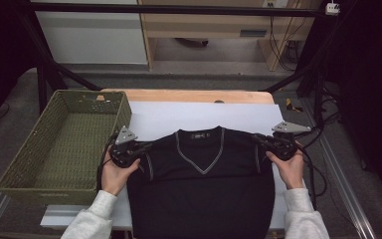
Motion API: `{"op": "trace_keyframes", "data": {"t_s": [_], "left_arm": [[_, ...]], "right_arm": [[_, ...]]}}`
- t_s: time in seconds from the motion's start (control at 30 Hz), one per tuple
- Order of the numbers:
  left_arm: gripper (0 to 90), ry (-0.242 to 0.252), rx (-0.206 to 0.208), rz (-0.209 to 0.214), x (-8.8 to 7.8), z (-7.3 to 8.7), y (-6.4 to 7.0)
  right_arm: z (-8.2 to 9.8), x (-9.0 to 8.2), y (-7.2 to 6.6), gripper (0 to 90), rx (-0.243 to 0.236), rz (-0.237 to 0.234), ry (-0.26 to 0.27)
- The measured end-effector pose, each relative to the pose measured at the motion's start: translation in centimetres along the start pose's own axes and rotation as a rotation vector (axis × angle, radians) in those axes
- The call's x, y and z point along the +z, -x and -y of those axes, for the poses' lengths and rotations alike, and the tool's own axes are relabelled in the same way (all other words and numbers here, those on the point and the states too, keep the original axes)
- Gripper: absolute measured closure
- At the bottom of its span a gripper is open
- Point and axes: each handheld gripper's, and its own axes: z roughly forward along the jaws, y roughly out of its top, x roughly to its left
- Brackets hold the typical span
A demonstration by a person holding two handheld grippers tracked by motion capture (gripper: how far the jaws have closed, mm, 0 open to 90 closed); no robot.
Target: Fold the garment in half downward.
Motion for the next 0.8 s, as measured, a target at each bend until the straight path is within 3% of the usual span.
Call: {"op": "trace_keyframes", "data": {"t_s": [0.07,0.33,0.57,0.63,0.8], "left_arm": [[80.4,0.011,0.017,0.017,-1.0,0.0,0.6],[80.4,0.047,0.002,0.113,-5.3,2.1,1.7],[80.2,-0.008,0.004,0.199,-6.7,5.7,3.7],[80.0,-0.027,-0.005,0.225,-7.0,6.4,4.1],[79.4,-0.102,0.020,0.235,-7.2,7.9,5.5]], "right_arm": [[0.1,-1.1,-0.7,78.8,-0.003,-0.010,0.013],[1.7,-5.3,-3.3,78.7,-0.031,-0.059,0.009],[4.6,-8.1,-5.2,78.5,-0.026,-0.082,-0.043],[5.9,-8.7,-5.5,78.5,-0.006,-0.089,-0.080],[8.8,-9.3,-5.8,77.5,0.056,-0.100,-0.188]]}}
